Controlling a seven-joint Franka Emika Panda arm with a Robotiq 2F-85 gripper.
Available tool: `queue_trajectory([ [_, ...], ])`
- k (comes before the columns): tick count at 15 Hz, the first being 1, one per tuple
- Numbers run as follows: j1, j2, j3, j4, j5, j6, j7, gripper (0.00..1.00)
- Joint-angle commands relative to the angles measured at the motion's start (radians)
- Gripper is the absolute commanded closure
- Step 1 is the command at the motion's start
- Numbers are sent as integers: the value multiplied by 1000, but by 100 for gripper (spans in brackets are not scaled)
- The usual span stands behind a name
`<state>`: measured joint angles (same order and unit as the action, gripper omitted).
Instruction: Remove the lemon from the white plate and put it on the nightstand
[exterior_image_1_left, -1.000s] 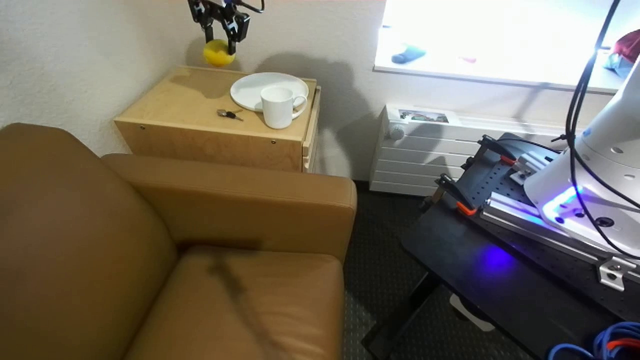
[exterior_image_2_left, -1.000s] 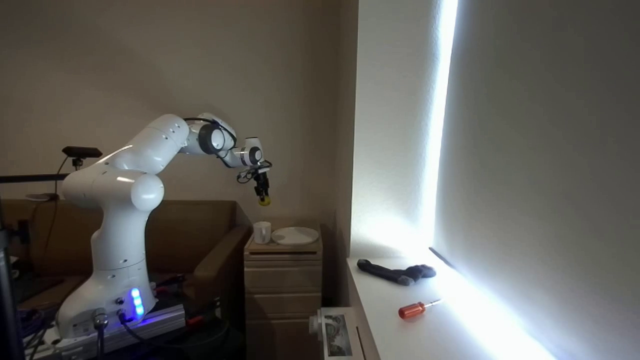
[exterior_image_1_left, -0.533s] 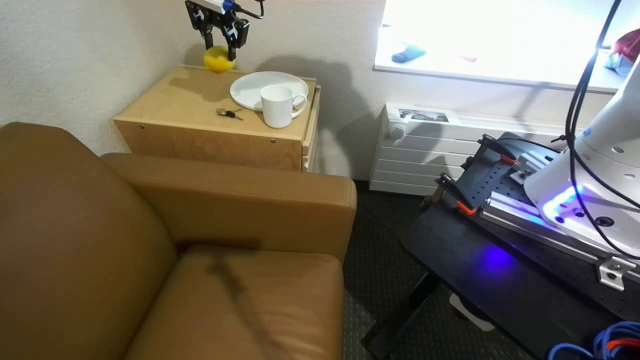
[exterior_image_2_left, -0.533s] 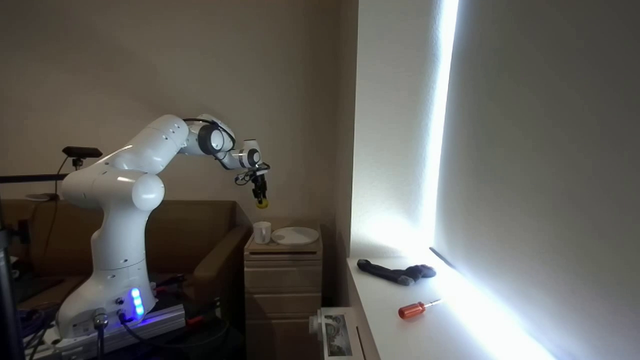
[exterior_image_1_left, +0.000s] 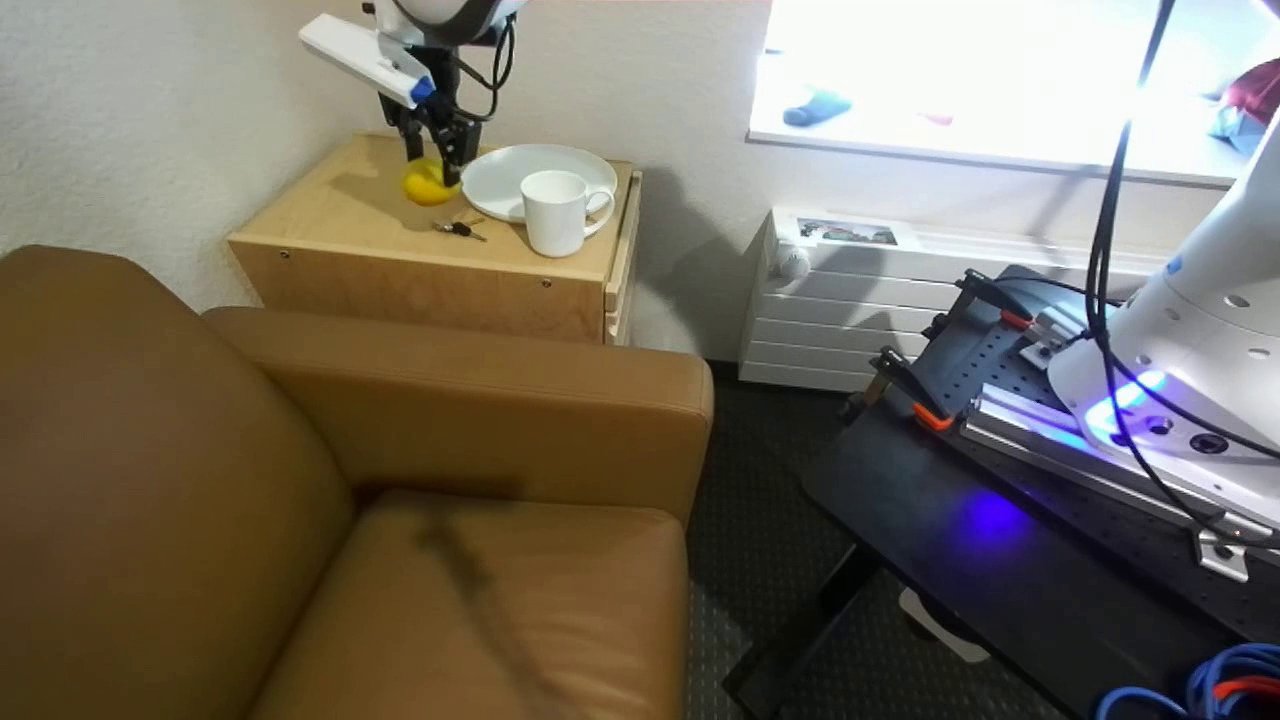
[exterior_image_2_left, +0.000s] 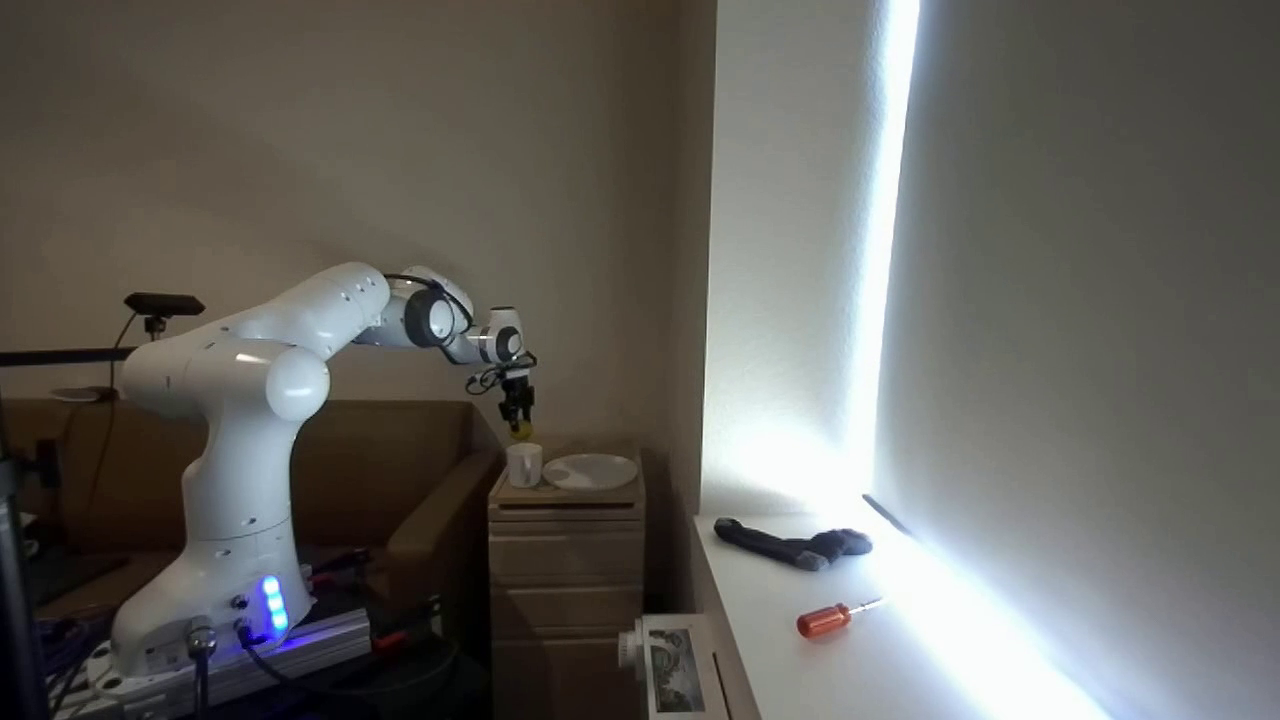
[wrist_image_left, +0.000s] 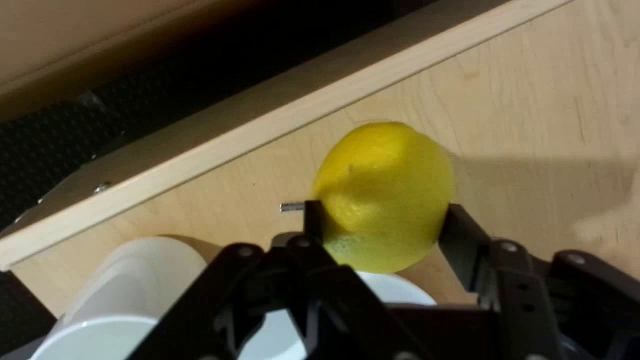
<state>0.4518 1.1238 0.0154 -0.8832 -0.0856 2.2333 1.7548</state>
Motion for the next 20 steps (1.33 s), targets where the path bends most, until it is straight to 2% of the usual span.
queue_trajectory([
  [1,5,116,-5,190,35,-11,115,64],
  [3,16,142,-30,230,34,-8,174,64],
  [8,11,229,-43,369,37,-15,322,64],
  [10,8,238,-52,365,30,6,426,64],
  [13,0,252,-58,378,33,-23,549,64],
  [14,3,224,-44,325,20,-1,490,64],
  [15,2,228,-45,325,18,-1,501,39],
  [17,4,229,-45,325,18,-1,500,39],
  [18,4,229,-45,325,18,-1,500,64],
  [20,13,255,-92,342,-10,30,588,64],
])
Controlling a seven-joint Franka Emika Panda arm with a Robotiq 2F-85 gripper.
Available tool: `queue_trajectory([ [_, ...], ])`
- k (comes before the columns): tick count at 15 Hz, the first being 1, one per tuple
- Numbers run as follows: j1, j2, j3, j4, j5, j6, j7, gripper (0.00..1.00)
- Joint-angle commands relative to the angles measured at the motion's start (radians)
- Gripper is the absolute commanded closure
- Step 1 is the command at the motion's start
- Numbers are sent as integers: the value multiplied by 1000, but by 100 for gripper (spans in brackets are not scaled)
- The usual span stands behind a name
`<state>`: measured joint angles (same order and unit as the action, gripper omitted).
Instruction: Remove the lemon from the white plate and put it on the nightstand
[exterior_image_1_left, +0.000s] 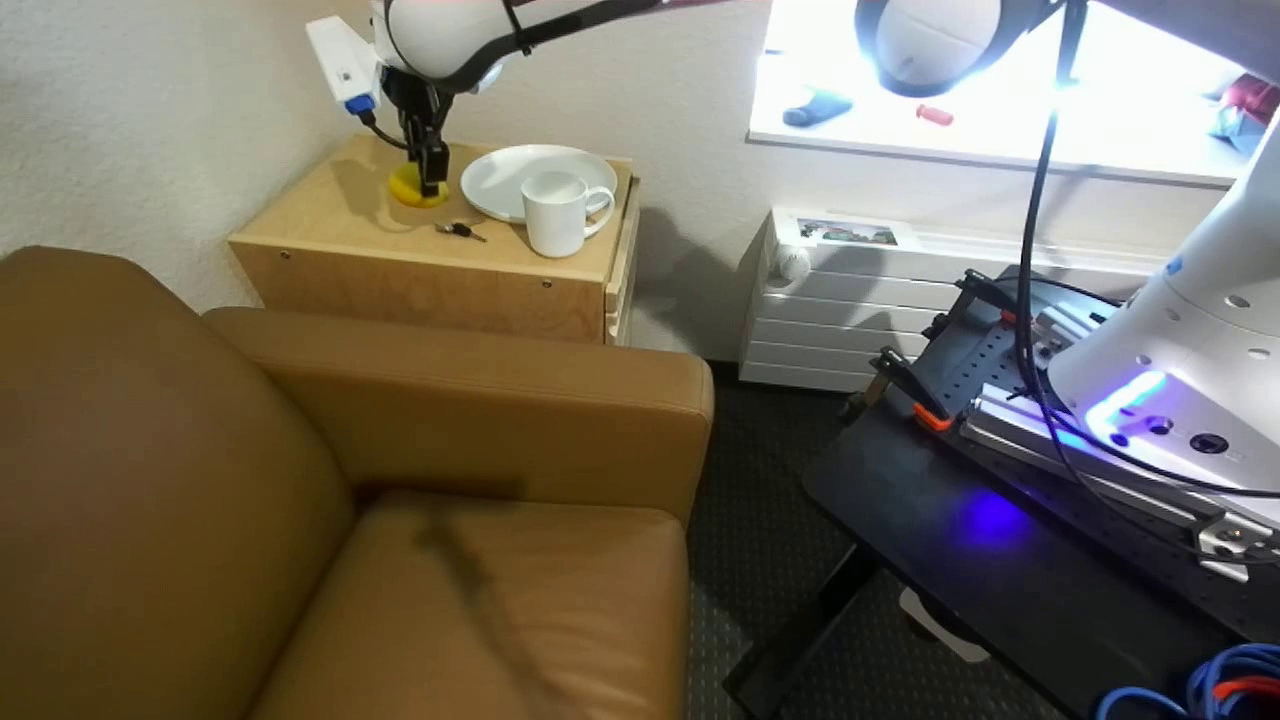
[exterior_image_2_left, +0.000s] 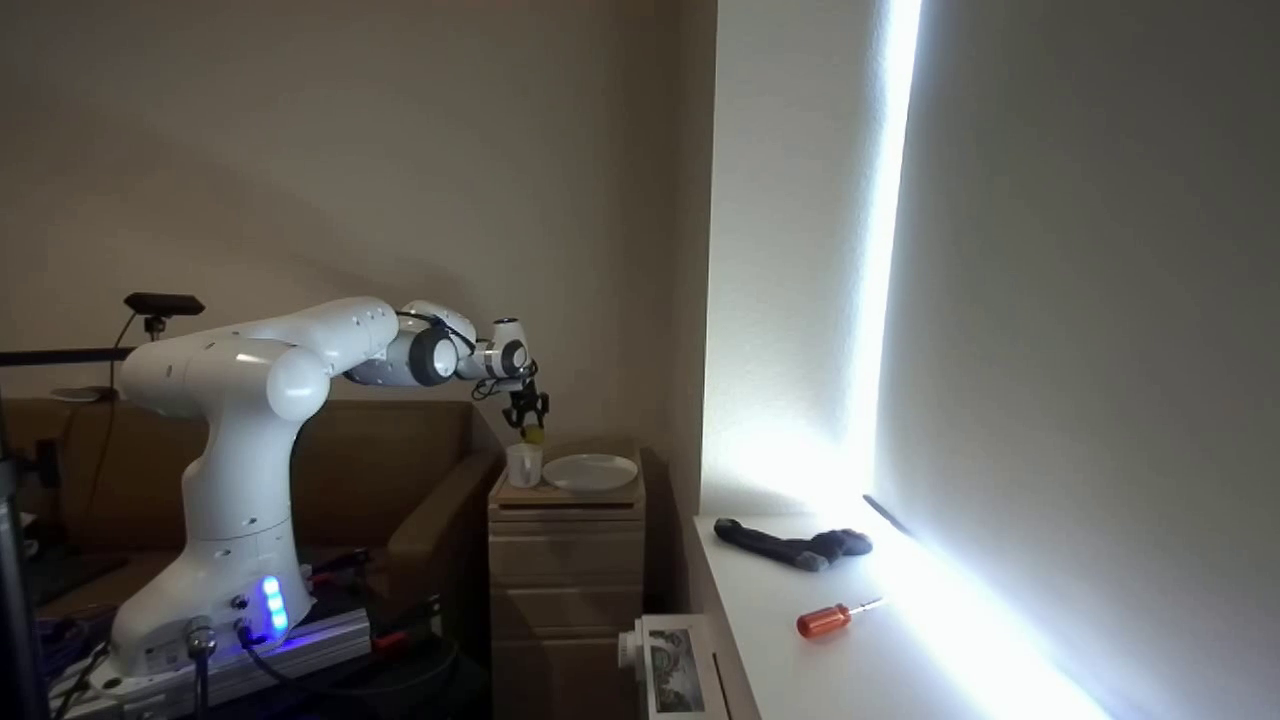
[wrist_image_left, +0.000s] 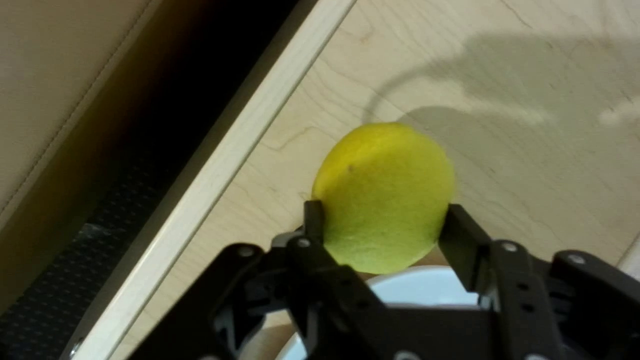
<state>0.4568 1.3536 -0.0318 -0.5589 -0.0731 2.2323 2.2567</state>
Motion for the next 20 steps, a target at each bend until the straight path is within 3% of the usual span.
queue_trajectory([
  [1,5,42,-67,33,-25,49,163,64],
  [7,1,72,-129,39,-21,38,398,64],
  [8,14,89,-235,72,127,23,347,64],
  [12,42,72,-388,15,319,58,347,64],
  [13,48,70,-409,8,342,62,346,14],
  [14,50,79,-410,20,334,74,346,43],
  [15,48,89,-388,43,303,82,346,10],
  [16,48,94,-375,52,300,99,333,38],
  [17,54,95,-370,55,300,115,319,56],
  [18,62,94,-366,54,301,127,308,57],
  [19,70,93,-366,52,298,137,299,47],
  [20,78,90,-370,48,295,136,297,21],
])
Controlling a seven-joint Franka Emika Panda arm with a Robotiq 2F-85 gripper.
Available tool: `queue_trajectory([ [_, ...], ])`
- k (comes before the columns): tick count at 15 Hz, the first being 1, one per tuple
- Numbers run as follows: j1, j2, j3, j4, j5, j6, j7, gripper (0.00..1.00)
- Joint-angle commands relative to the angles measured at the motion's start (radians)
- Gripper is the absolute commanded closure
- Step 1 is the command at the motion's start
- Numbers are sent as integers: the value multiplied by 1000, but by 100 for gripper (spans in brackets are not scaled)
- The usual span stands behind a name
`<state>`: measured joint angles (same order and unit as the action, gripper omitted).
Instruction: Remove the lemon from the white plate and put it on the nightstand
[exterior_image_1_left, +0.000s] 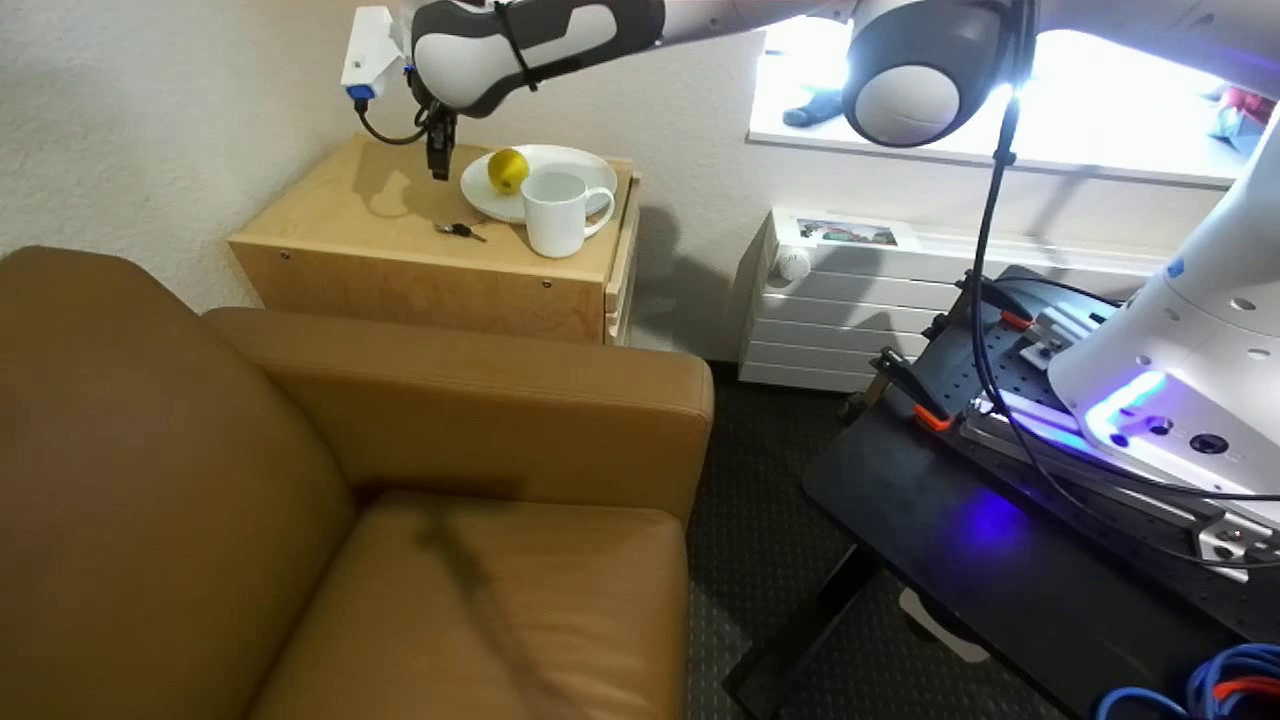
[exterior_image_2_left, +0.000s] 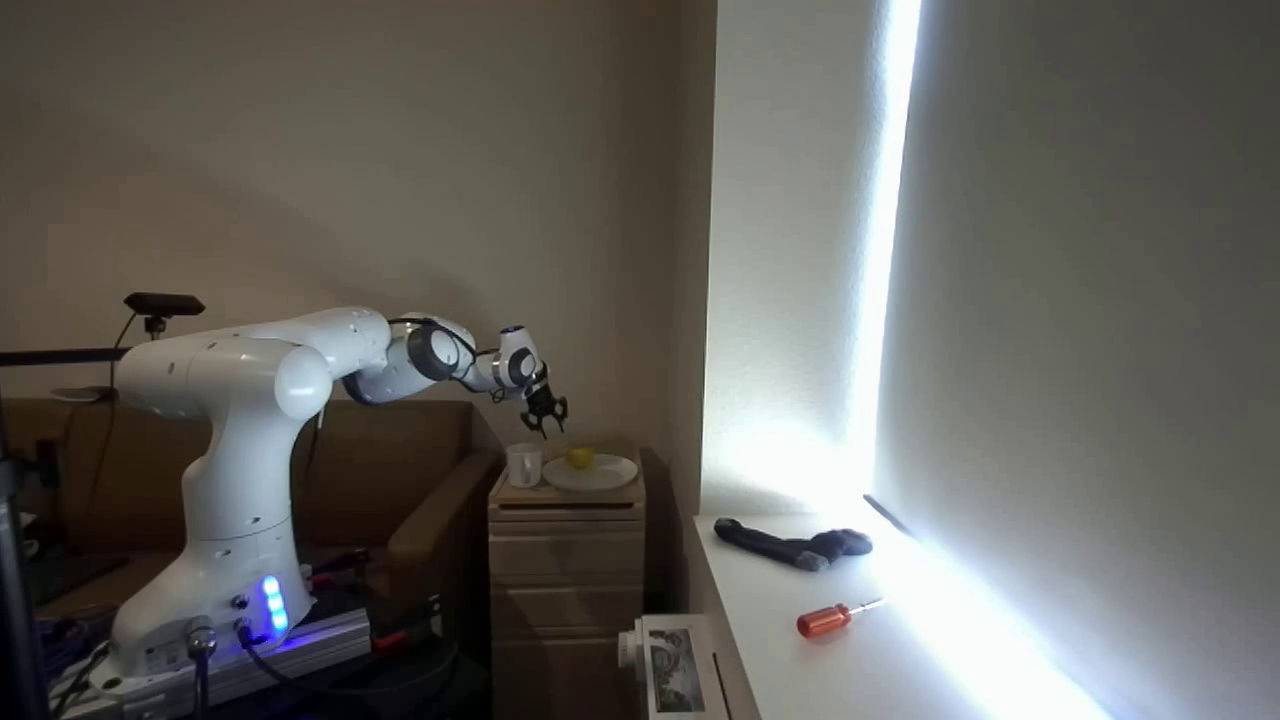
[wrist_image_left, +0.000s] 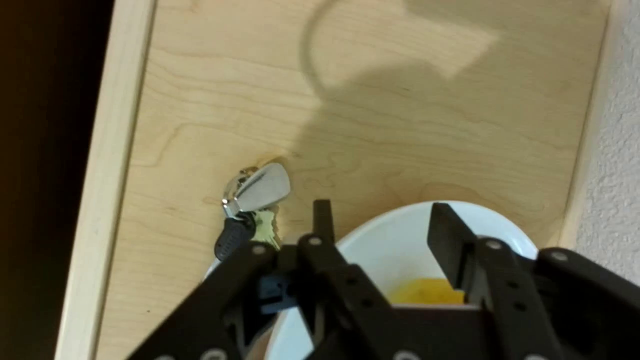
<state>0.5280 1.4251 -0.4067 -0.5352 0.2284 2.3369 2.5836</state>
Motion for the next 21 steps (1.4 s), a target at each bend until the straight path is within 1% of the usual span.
queue_trajectory([
  [1,15,18,-9,20,-16,32,-19,22],
  [2,21,14,-18,15,-23,30,-11,19],
  [3,19,9,-16,12,-26,32,-26,12],
  [4,24,4,-34,6,-41,23,-13,7],
  [5,14,-3,-42,1,-45,20,13,1],
  [6,4,-9,-60,-5,-47,13,49,0],
  [7,9,-31,-149,-55,75,23,27,0],
  [8,14,-46,-228,-99,164,26,24,0],
  [10,13,-63,-324,-167,292,7,23,0],
  [11,7,-66,-353,-187,335,-24,23,0],
  [13,-38,-69,-321,-158,321,-144,21,0],
  [15,-63,-91,-292,-163,335,-243,-1,0],
  [21,-104,-150,-253,-169,408,-510,20,0],
])
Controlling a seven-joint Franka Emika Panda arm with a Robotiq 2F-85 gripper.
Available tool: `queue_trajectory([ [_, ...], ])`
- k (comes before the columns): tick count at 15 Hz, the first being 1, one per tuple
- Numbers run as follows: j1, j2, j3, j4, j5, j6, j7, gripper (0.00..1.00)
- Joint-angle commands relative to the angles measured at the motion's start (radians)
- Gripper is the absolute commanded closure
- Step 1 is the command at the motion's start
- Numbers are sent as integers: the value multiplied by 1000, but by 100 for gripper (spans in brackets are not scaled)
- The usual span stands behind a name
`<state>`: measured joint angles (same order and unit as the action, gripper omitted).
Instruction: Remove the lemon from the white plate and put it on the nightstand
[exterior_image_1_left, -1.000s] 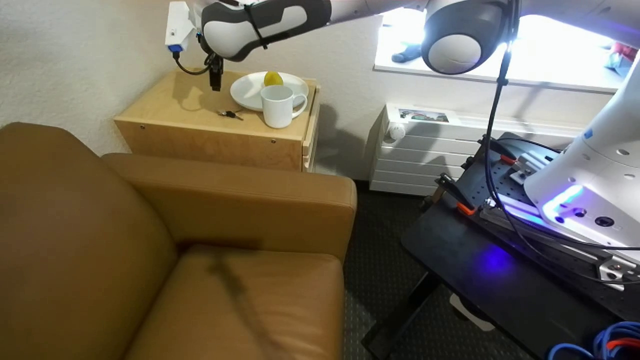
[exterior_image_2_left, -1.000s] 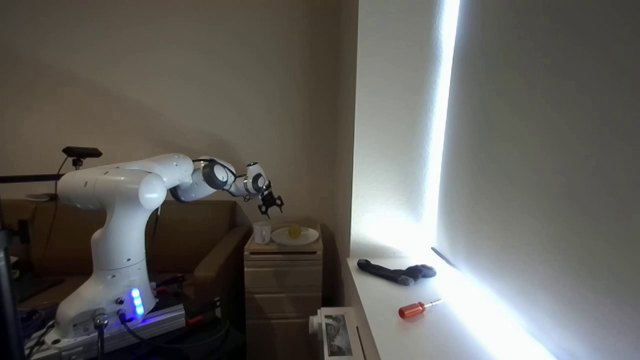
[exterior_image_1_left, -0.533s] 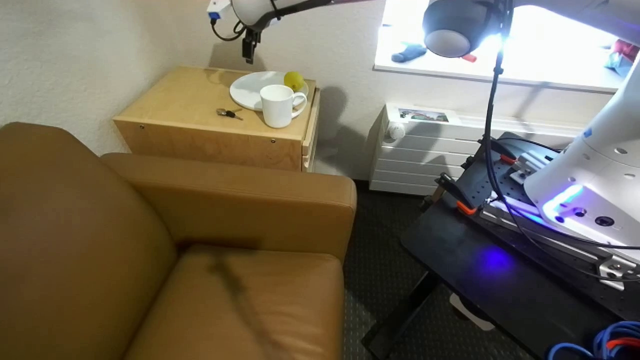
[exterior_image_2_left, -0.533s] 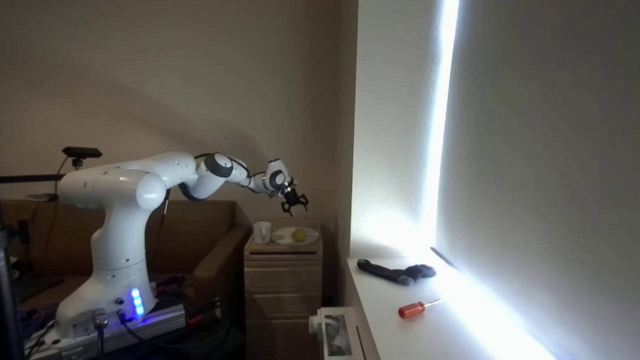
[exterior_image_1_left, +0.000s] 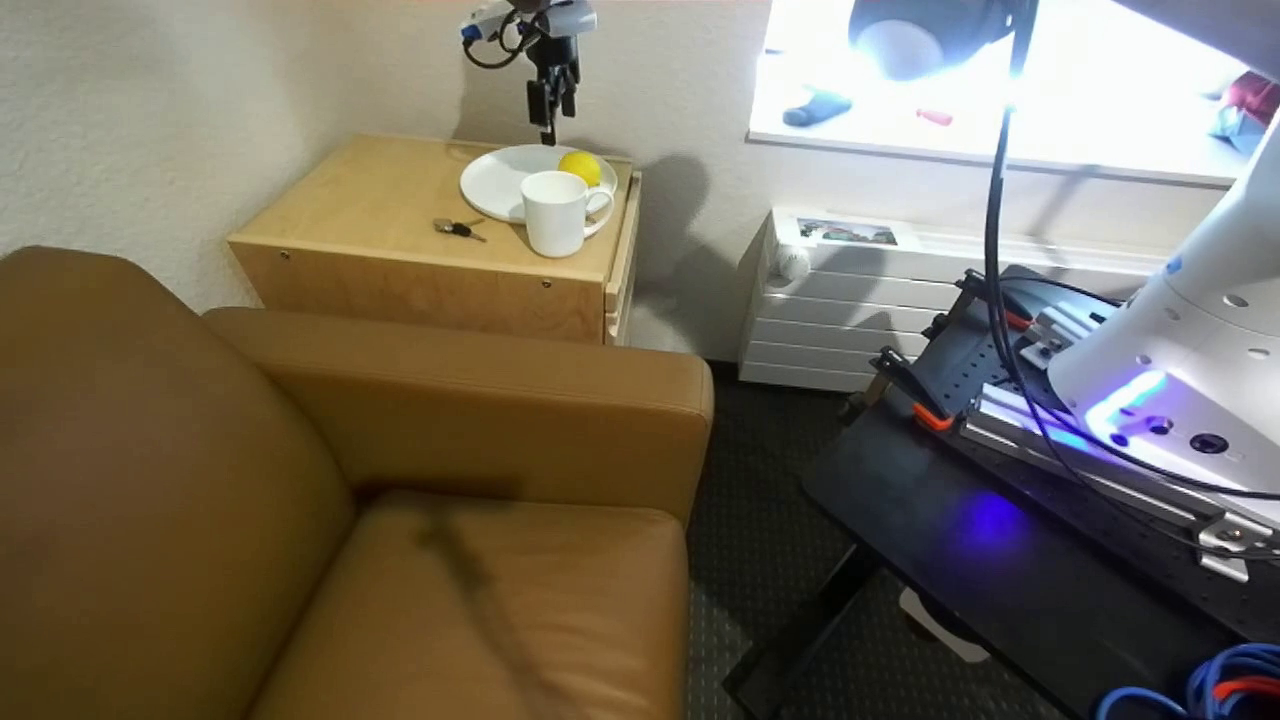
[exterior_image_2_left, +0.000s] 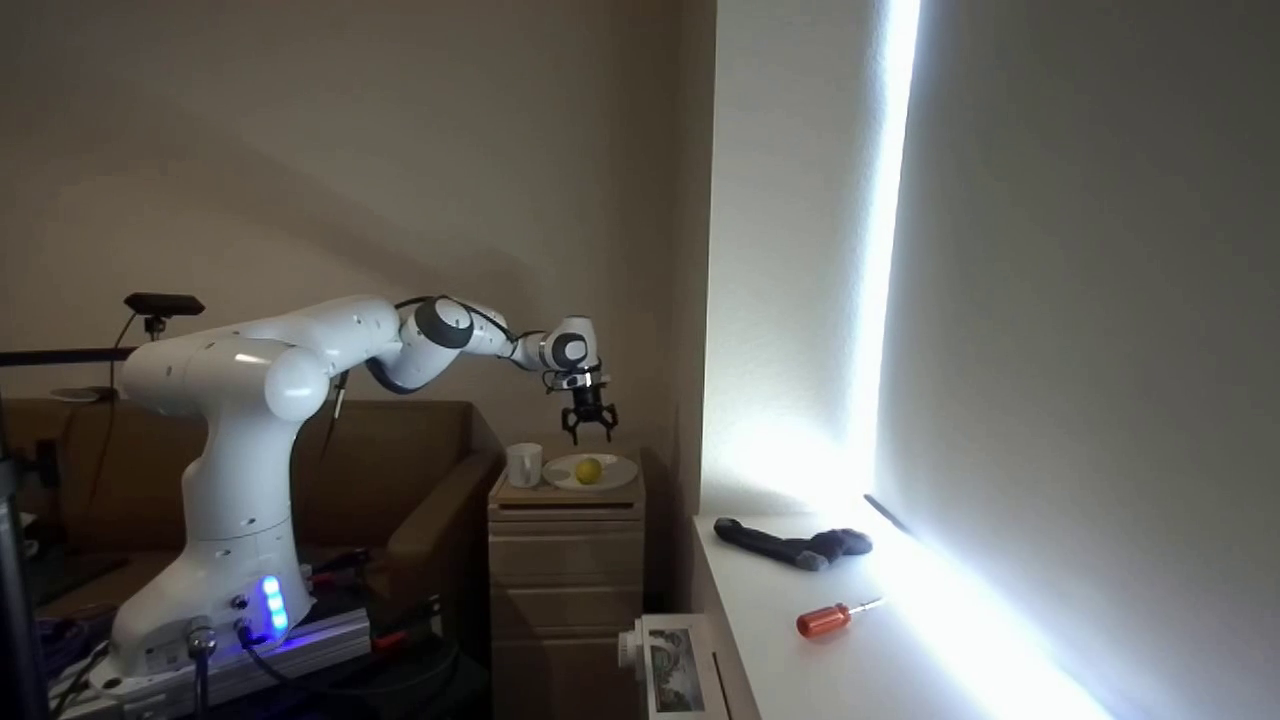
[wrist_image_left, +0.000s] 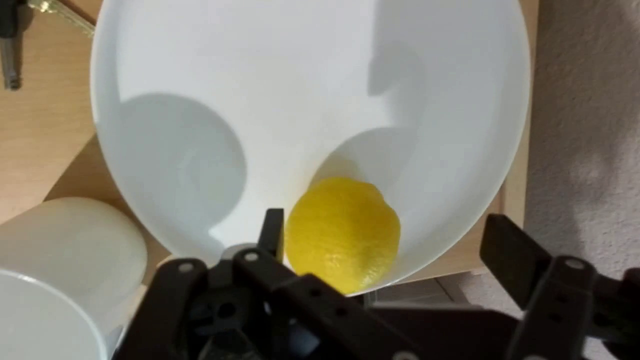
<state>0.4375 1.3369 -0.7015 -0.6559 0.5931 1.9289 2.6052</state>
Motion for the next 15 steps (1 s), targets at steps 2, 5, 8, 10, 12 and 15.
queue_trajectory([
  [2,-1,-87,19,-99,108,-156,0,0],
  [5,-11,-52,5,-50,108,-158,1,0],
  [8,12,-59,-30,-109,142,-168,0,0],
  [10,37,-44,-70,-164,176,-146,1,0],
  [12,61,-14,-109,-205,225,-113,1,0],
  [15,91,21,-140,-247,335,1,1,0],
])
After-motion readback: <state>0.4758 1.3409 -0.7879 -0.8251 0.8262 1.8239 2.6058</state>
